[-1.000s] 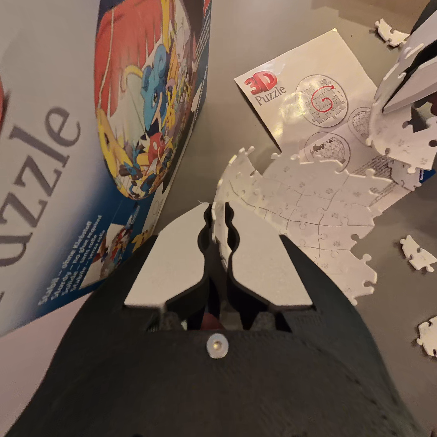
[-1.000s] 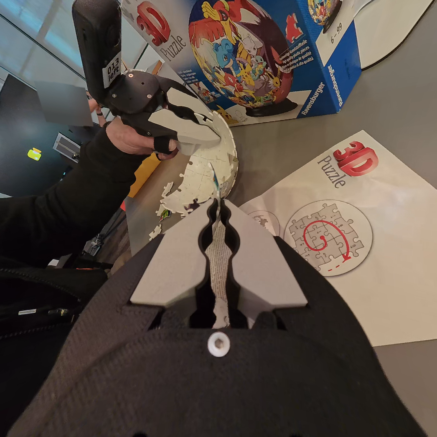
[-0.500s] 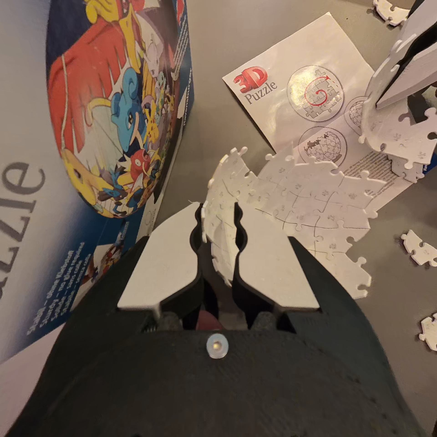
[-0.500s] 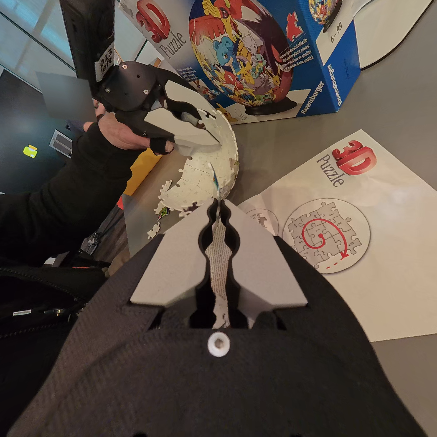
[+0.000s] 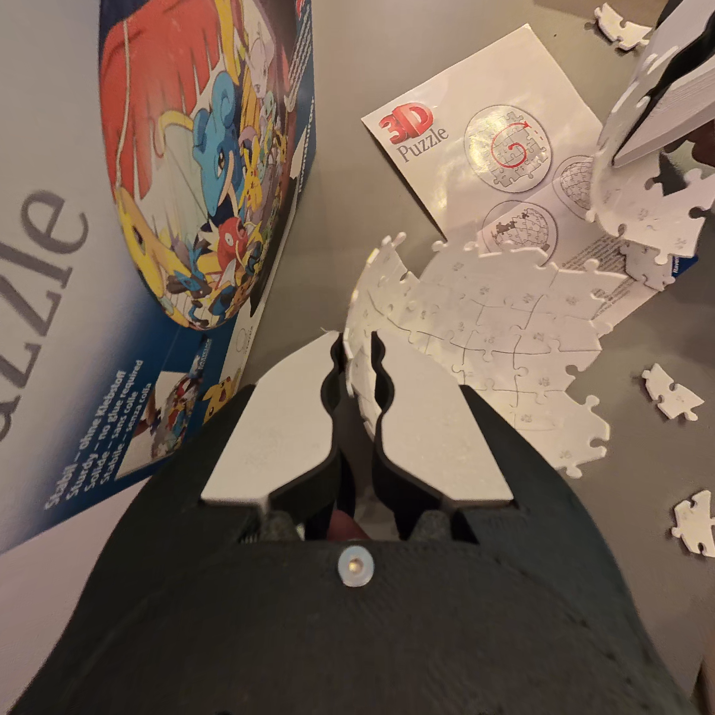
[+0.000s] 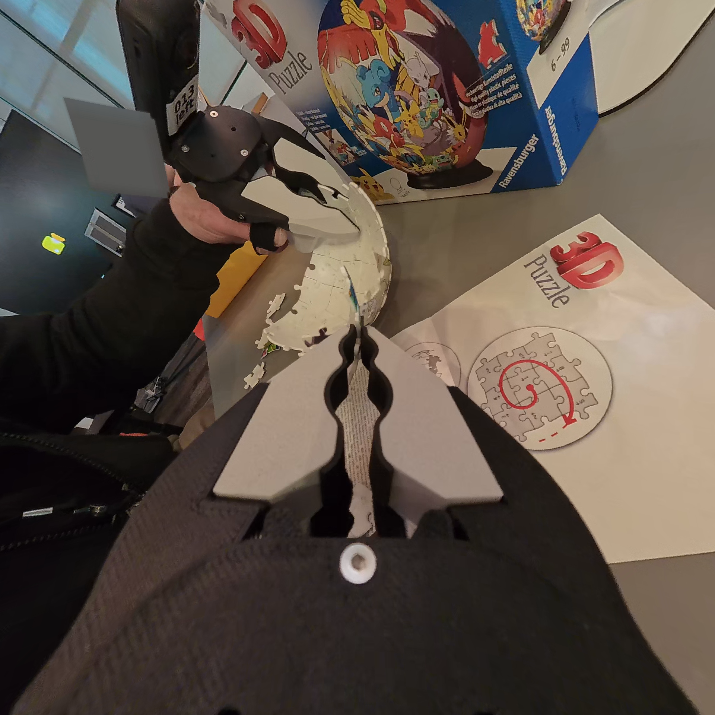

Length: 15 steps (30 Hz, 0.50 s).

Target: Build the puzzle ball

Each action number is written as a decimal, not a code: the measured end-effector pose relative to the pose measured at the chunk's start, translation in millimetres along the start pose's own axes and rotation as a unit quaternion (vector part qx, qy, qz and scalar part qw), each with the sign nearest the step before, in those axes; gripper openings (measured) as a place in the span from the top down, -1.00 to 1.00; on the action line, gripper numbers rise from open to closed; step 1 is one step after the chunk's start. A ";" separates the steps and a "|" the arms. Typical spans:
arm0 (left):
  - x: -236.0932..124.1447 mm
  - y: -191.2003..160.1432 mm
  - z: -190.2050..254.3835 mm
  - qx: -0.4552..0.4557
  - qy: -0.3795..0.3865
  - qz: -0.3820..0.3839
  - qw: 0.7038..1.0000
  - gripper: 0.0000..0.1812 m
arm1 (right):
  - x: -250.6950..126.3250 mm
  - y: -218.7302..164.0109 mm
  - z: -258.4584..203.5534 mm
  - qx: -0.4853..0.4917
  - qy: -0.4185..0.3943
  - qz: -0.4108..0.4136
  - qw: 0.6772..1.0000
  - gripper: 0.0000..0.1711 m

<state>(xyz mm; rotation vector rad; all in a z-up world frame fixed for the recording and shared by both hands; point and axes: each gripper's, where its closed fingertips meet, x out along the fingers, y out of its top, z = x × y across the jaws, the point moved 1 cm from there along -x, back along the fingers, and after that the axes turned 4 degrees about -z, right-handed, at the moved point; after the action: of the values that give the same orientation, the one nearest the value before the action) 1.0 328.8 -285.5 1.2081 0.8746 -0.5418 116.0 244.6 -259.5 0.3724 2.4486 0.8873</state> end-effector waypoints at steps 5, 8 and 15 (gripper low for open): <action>-0.2 2.1 1.7 0.007 -0.004 0.000 1.000 0.89 | -2.1 0.4 -0.2 -0.002 -0.002 0.001 1.000 1.00; -1.5 5.7 4.6 0.014 0.000 0.001 1.000 0.90 | -5.3 0.3 0.9 -0.002 -0.004 0.002 1.000 1.00; -3.6 9.1 11.2 0.033 0.031 -0.011 0.999 0.93 | -8.8 -1.0 4.1 -0.002 -0.011 0.002 1.000 1.00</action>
<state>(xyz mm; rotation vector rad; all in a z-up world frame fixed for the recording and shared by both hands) 9.1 320.5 -276.2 1.2827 0.9295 -0.5579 125.5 242.4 -259.6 0.3850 2.4267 0.8843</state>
